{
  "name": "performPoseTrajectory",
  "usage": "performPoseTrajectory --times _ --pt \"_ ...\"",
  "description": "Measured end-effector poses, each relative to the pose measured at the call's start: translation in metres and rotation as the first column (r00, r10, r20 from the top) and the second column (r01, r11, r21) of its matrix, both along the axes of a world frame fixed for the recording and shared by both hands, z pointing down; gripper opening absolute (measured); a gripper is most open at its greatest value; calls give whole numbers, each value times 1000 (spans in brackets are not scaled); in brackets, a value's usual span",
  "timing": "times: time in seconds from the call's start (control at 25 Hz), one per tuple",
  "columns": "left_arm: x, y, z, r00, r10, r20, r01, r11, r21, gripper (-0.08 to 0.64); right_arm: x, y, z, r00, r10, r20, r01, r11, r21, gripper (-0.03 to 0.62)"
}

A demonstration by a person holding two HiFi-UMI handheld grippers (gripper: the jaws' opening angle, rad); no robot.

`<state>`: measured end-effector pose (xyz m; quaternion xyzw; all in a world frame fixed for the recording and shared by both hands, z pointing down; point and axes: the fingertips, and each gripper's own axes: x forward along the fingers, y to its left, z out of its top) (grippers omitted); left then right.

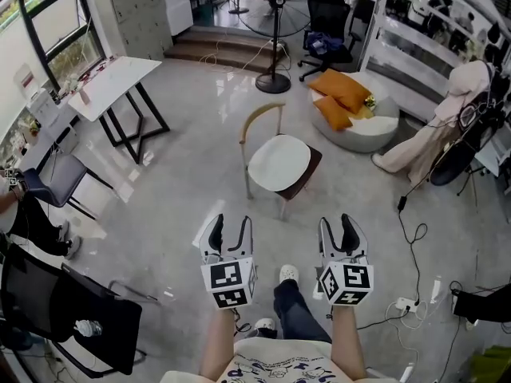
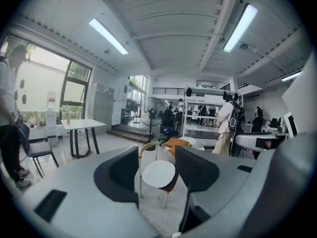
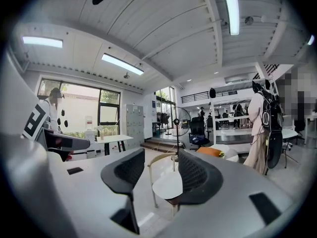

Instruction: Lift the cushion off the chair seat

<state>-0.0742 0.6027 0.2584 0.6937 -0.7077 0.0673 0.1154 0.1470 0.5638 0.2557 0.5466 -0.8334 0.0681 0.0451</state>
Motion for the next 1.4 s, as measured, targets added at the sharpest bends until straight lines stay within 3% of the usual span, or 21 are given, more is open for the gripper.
performPoseTrajectory --times 0.76,1.4 --pt "18 -279 -11 996 -86 21 86 996 8 229 12 -304 -14 995 -104 3 104 994 15 219" --pt "17 -386 26 993 -112 26 114 991 -68 232 10 -416 29 992 -125 15 126 990 -59 224"
